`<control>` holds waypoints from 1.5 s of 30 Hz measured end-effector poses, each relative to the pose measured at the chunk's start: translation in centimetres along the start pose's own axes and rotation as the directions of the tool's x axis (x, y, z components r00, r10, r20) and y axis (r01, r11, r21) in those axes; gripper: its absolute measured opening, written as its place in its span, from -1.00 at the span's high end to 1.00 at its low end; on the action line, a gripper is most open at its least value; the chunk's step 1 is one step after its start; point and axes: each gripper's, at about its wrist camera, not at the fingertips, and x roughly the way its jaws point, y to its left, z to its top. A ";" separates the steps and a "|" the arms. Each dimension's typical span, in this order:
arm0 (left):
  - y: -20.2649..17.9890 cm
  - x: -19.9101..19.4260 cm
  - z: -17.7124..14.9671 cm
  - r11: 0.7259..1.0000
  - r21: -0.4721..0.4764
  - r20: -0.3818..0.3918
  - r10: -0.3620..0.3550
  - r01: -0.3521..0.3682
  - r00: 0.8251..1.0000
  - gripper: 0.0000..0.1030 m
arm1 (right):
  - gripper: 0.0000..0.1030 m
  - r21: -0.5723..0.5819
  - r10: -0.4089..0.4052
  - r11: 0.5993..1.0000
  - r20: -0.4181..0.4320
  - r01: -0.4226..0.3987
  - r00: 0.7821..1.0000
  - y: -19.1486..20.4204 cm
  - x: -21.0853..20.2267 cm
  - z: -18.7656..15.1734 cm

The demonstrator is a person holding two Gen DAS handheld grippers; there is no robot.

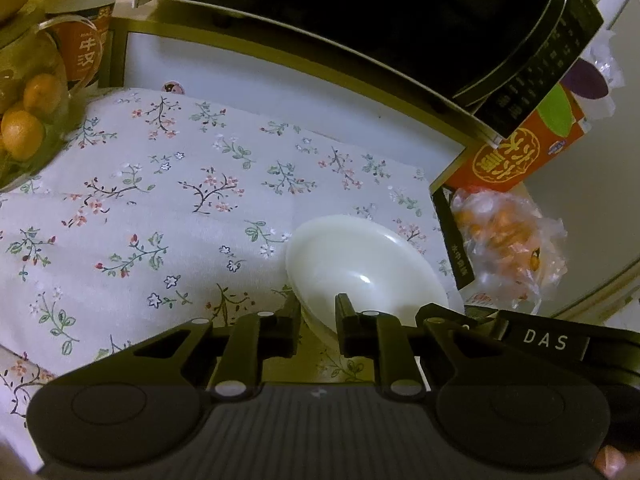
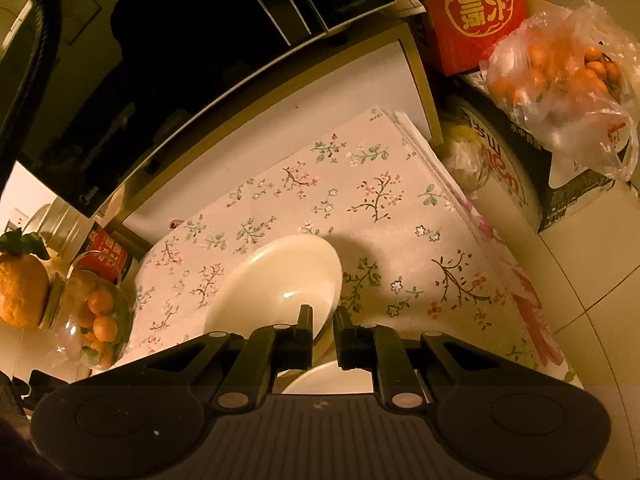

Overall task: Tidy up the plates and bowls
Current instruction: 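Lift the medium cream bowl with both grippers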

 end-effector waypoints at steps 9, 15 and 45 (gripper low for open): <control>-0.7 -1.9 0.1 1.000 0.014 0.036 0.007 -0.007 0.999 0.77 | 0.80 -0.023 0.026 0.999 0.012 -0.026 1.000 0.6 -1.7 0.3; -1.9 -3.6 -0.2 0.998 0.051 0.062 0.027 -0.030 0.998 0.78 | 0.80 -0.036 0.035 0.999 -0.006 -0.035 0.999 0.8 -3.3 0.1; -4.6 -13.1 -5.1 0.984 0.178 0.104 -0.001 -0.017 0.995 0.78 | 0.78 -0.145 0.087 0.986 0.046 -0.079 0.995 1.7 -14.1 -4.8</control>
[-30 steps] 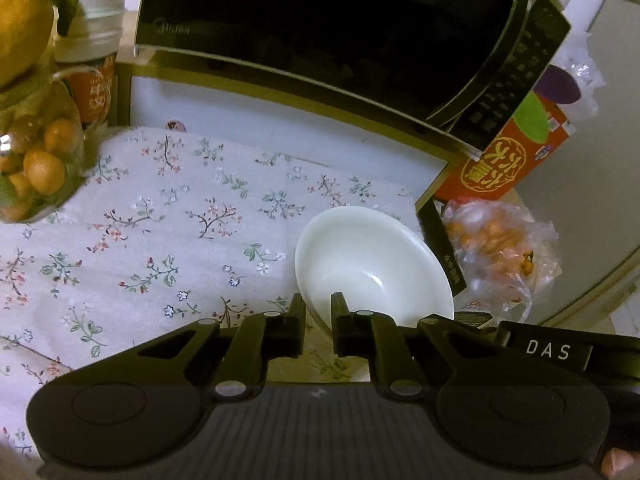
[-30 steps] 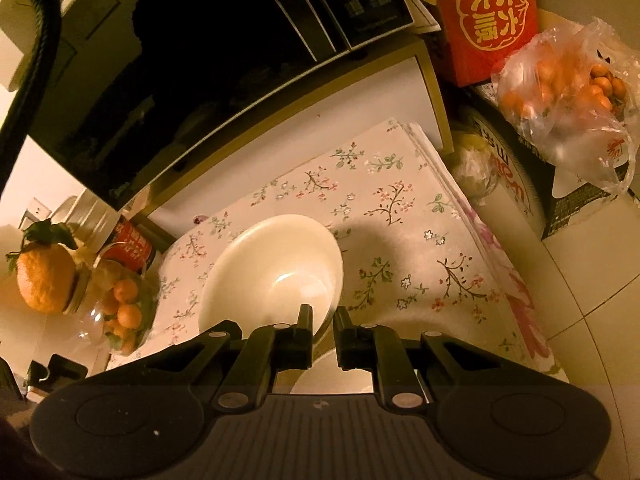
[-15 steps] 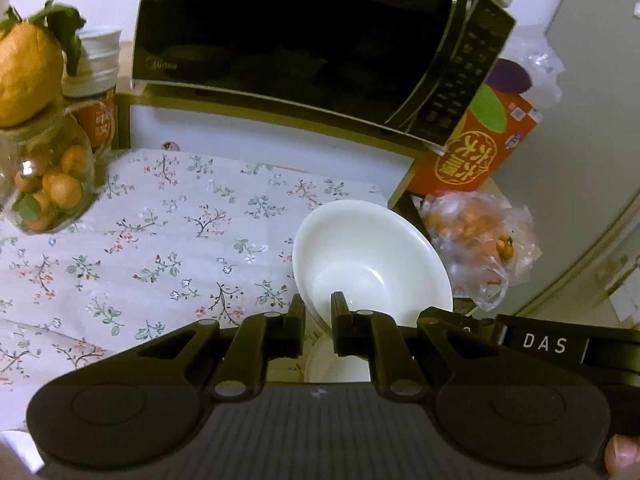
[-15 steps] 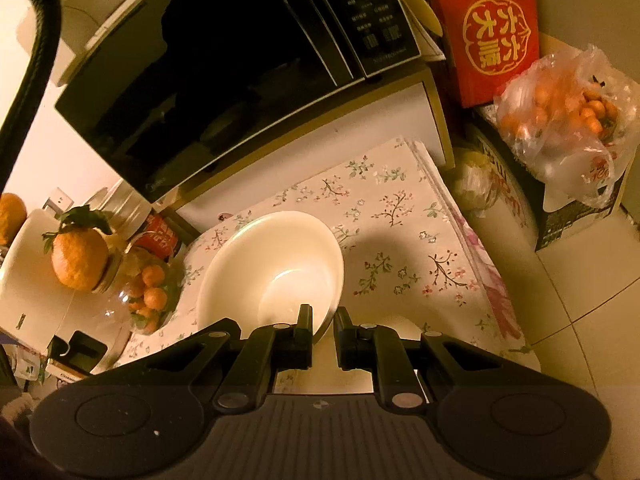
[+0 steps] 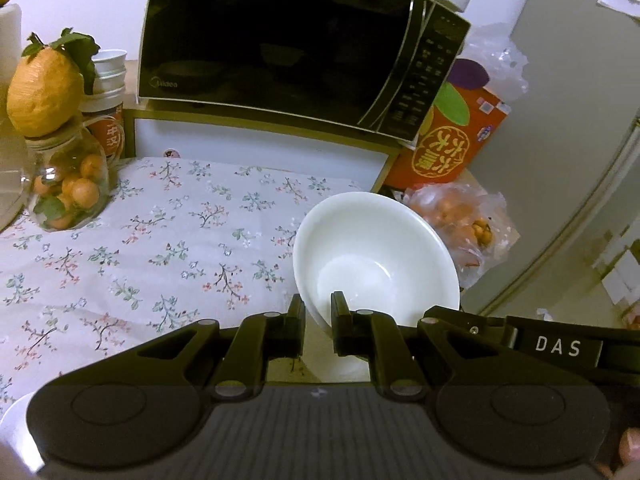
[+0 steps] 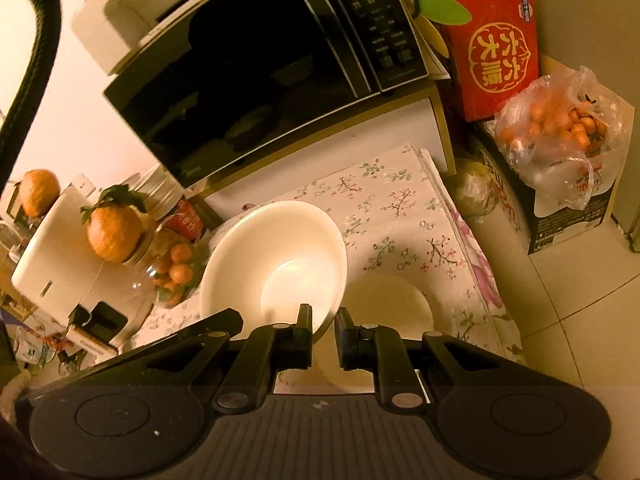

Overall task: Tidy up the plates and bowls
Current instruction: 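Lift the medium cream bowl with both grippers, then carry the held medium bowl with both grippers toward the plate stack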

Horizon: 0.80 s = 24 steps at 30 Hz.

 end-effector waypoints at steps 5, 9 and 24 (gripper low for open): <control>0.2 -1.2 -1.2 1.000 0.000 -0.023 -0.005 0.005 1.000 0.78 | 0.76 -0.028 0.005 1.000 -0.026 -0.006 1.000 0.6 -1.2 -1.3; 0.4 -2.0 -2.4 1.000 0.008 -0.047 -0.002 0.003 0.999 0.78 | 0.75 -0.051 0.000 0.999 -0.055 -0.003 0.998 0.9 -1.6 -2.7; 1.7 -3.2 -5.4 0.998 0.044 -0.122 -0.033 0.039 0.992 0.78 | 0.67 -0.090 -0.026 0.996 -0.168 0.011 0.985 1.6 -1.9 -6.0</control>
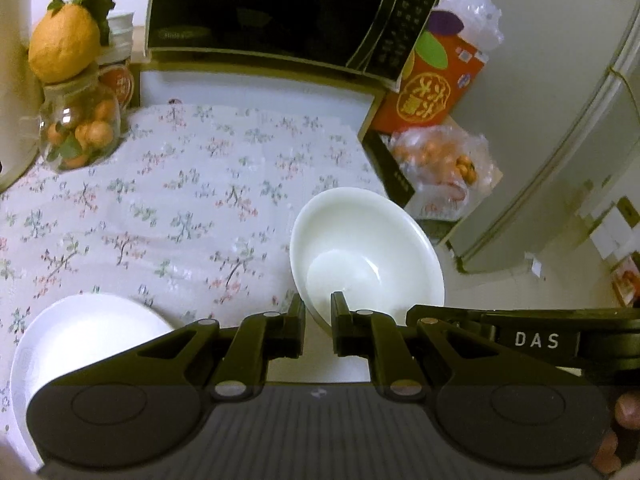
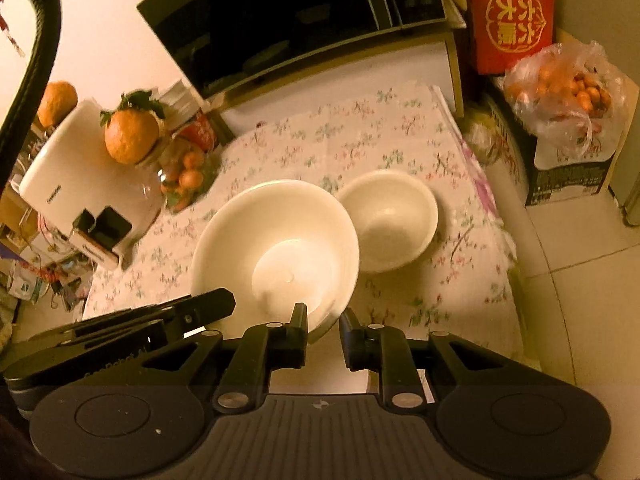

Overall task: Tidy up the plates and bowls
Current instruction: 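Carry the held medium bowl with both grippers toward the plate stack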

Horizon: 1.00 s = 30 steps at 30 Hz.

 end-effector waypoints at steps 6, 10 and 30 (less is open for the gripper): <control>0.4 0.3 -1.9 1.000 0.023 -0.056 0.018 -0.017 0.998 0.76 | 0.66 -0.028 0.008 1.000 -0.059 -0.010 0.998 0.6 0.5 -1.7; 0.3 0.5 -2.7 0.999 0.039 -0.085 0.021 -0.017 0.996 0.76 | 0.66 -0.036 -0.001 0.999 -0.099 -0.003 0.995 0.5 1.0 -2.9; -0.4 1.4 -4.0 0.984 0.160 -0.140 0.102 -0.080 0.985 0.68 | 0.64 -0.025 -0.007 1.000 -0.202 0.002 0.979 -0.3 2.7 -4.2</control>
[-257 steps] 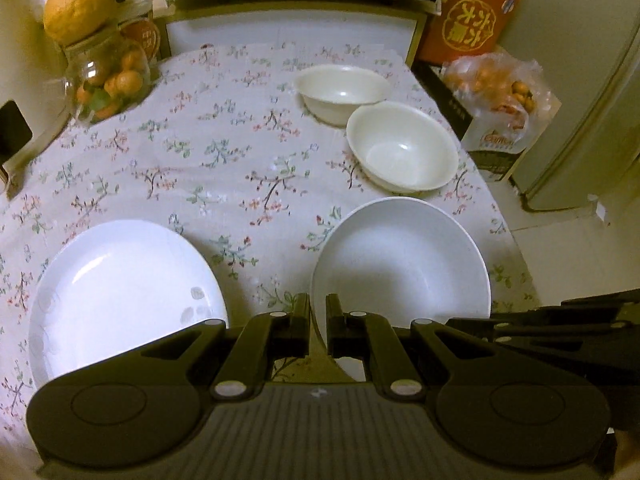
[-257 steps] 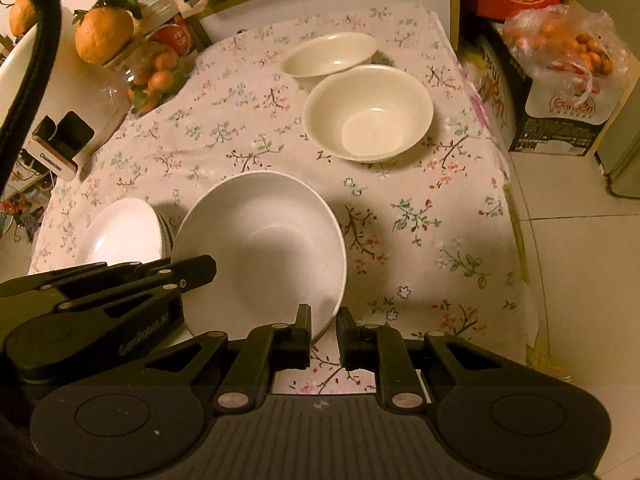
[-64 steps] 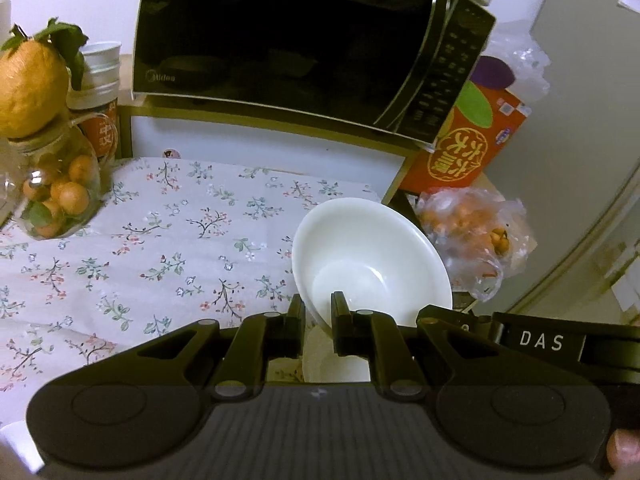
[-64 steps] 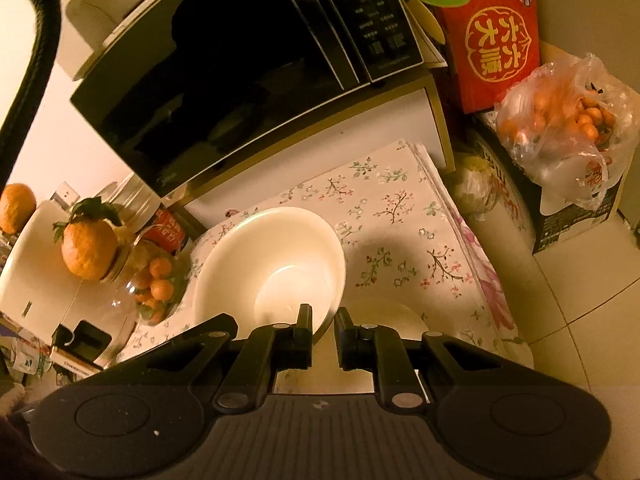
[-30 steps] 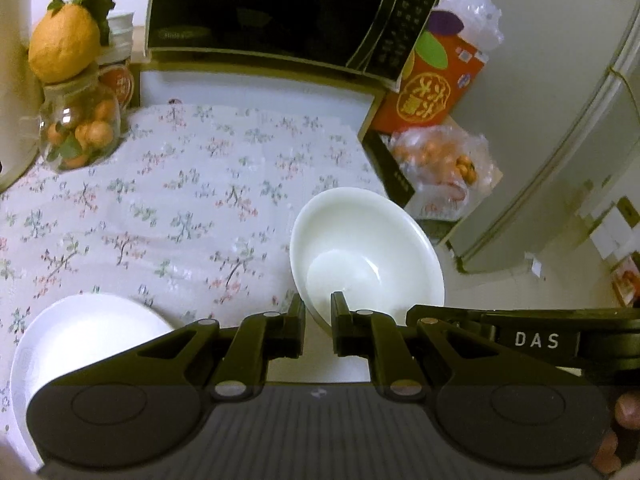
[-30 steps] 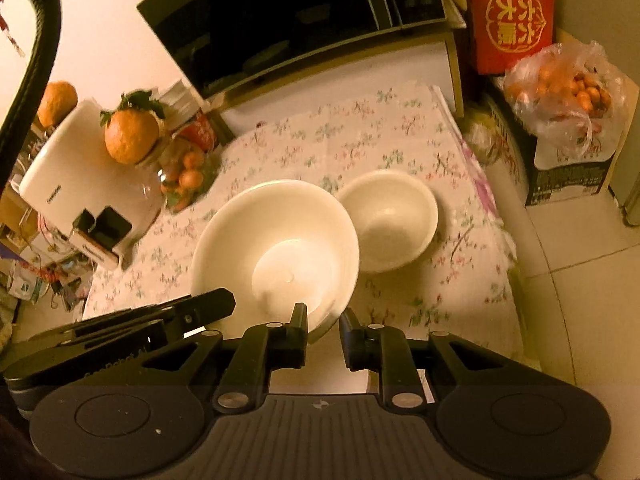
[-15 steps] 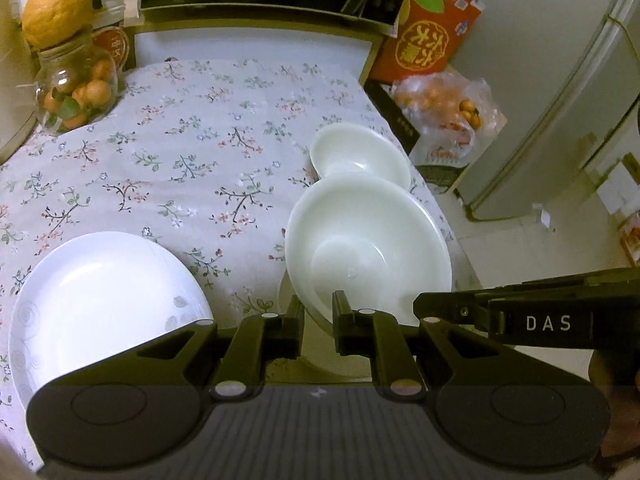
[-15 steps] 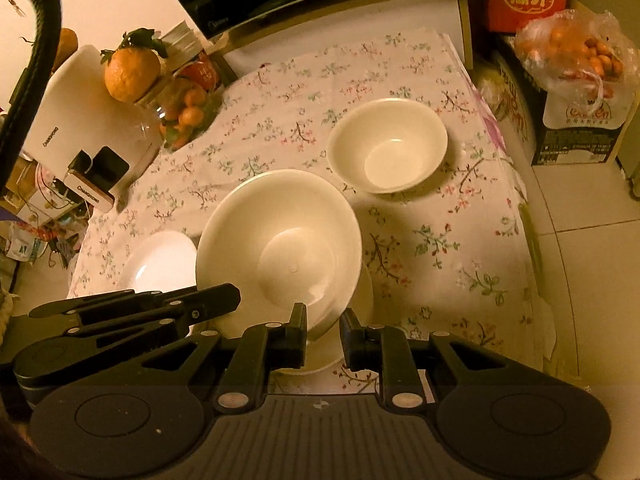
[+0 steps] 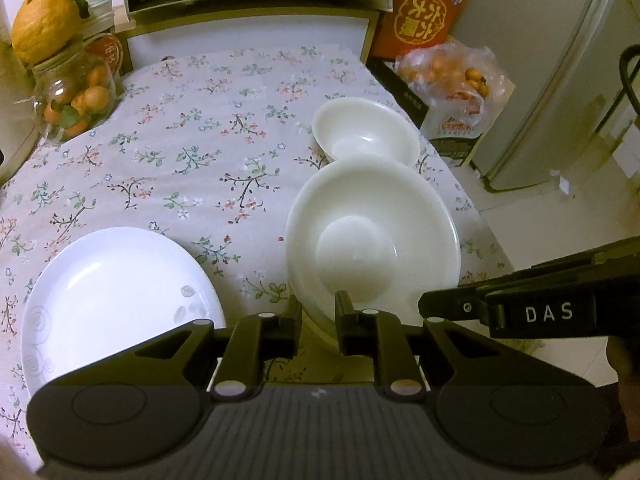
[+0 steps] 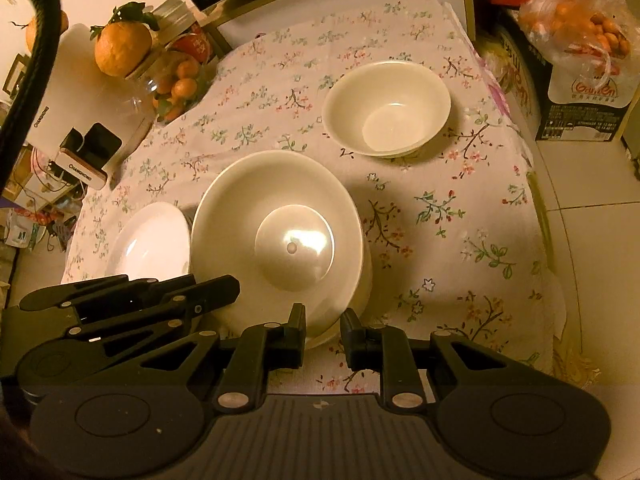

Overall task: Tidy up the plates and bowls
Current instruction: 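Carry the held medium bowl with both grippers toward the plate stack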

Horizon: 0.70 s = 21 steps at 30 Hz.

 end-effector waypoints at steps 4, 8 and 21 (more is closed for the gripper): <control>-0.1 0.4 -0.2 1.000 0.007 -0.014 0.004 -0.004 1.000 0.66 | 0.64 0.003 -0.002 1.000 -0.011 0.002 1.000 -0.1 0.3 0.0; -0.1 0.8 -0.3 1.000 0.010 -0.026 0.014 -0.014 1.000 0.62 | 0.64 -0.009 -0.014 1.000 -0.018 0.014 1.000 -0.1 0.5 0.0; 0.1 1.9 -0.7 1.000 0.014 -0.069 0.018 -0.017 0.997 0.56 | 0.63 -0.017 -0.032 0.999 -0.026 0.032 0.999 -0.1 0.9 0.1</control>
